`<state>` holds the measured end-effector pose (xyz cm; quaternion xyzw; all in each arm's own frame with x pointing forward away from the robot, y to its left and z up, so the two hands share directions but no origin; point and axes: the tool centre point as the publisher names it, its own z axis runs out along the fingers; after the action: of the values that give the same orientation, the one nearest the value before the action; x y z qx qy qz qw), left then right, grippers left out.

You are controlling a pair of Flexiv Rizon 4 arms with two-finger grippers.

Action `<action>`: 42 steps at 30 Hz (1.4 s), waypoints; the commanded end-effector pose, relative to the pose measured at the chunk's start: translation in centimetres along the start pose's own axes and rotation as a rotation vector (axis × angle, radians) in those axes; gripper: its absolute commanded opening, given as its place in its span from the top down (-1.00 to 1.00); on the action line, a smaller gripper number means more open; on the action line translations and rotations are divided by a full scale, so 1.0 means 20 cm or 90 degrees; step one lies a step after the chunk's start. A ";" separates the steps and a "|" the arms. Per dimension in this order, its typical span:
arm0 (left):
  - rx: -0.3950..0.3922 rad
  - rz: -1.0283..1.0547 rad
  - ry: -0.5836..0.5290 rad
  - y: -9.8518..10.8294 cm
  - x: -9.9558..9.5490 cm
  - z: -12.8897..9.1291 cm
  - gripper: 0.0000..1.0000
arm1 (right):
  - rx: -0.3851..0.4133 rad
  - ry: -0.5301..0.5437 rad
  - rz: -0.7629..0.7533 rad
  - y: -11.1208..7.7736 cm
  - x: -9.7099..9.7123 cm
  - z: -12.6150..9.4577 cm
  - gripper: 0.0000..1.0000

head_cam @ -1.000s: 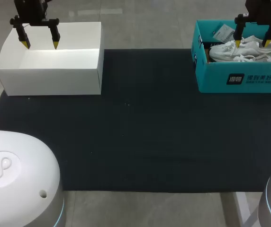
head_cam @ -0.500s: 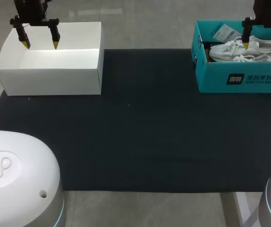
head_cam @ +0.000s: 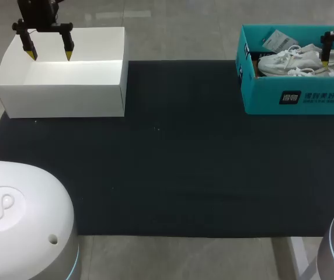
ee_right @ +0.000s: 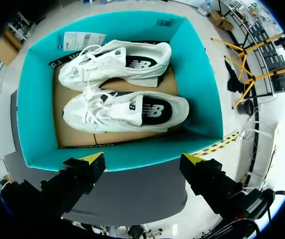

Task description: Take the shoe out of the shoebox, open the shoe tongue, remove and reinsert the insole, then place the shoe into the shoebox

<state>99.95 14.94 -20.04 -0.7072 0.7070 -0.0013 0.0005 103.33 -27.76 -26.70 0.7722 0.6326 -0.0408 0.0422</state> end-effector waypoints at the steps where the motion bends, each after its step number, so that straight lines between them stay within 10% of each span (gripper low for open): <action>1: 0.000 0.000 0.000 0.00 0.00 0.00 -1.00 | 0.020 0.001 0.010 0.10 -0.05 0.08 -1.00; 26: 0.000 0.000 0.000 0.00 0.00 0.00 -1.00 | -0.014 -0.013 0.017 0.26 -0.31 0.26 -1.00; 42: 0.000 0.000 0.000 0.00 0.00 0.00 -1.00 | 0.009 0.000 -0.017 0.32 -0.28 0.41 -1.00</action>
<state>99.95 14.94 -20.04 -0.7072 0.7070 -0.0013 0.0005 107.47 -35.00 -33.22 0.7640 0.6420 -0.0441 0.0467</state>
